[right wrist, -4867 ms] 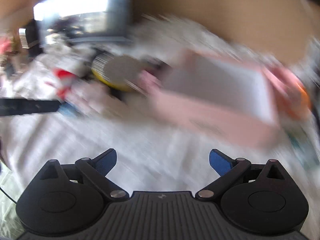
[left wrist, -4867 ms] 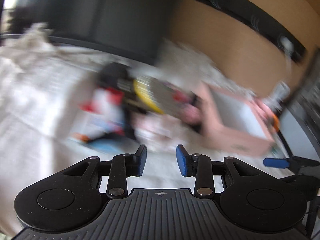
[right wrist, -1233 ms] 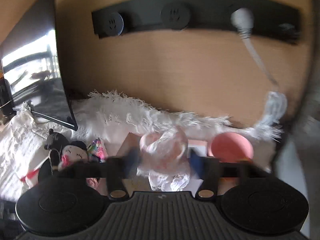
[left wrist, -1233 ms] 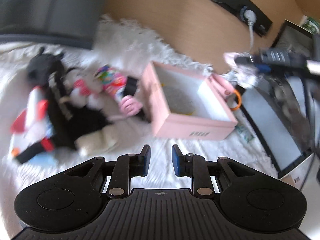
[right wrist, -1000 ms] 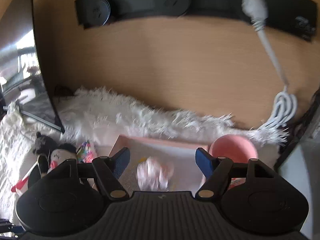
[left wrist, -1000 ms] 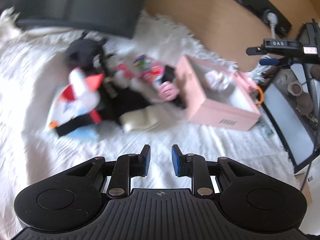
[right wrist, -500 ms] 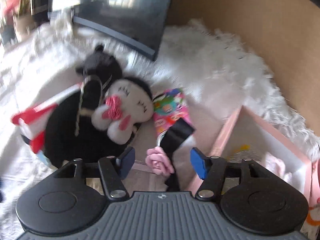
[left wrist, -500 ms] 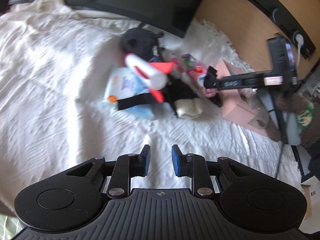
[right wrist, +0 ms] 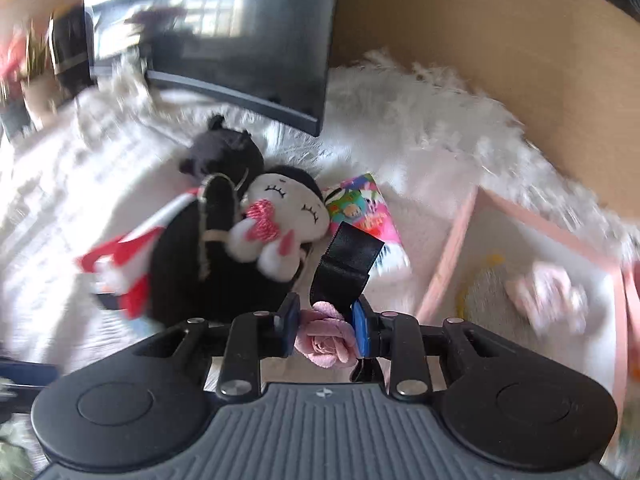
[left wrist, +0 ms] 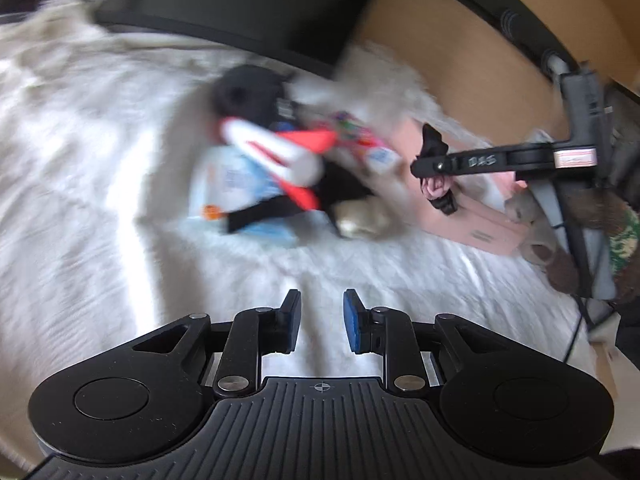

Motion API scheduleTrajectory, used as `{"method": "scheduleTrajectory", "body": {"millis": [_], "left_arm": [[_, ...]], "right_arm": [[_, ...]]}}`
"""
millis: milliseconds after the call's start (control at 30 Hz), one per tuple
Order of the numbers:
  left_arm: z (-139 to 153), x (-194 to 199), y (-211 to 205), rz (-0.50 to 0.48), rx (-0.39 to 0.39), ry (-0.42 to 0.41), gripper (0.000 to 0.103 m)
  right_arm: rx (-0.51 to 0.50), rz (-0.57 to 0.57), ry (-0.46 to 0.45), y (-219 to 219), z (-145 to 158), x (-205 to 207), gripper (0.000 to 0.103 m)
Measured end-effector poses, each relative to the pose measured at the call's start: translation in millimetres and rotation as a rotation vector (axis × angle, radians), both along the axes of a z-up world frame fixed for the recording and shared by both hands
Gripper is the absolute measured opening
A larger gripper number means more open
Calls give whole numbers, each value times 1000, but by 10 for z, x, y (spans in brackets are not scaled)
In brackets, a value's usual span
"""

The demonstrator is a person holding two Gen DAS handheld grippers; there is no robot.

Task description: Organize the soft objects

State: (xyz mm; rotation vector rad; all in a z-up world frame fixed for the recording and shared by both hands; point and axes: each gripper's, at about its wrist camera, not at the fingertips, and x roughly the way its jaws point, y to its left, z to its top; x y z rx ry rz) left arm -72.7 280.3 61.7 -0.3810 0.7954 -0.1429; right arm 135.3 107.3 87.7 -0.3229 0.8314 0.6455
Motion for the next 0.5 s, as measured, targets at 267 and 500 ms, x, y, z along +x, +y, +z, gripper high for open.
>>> {"method": "scheduleTrajectory", "body": {"millis": [267,500], "left_arm": [[272,663,-594,-319,112,-88,25],[425,1583,-873,-503,317,-79,25]], "right_arm": [[73,-179,76,-949,282,-554,28],[-7,-360,120,-1671,65,-853,28]]}}
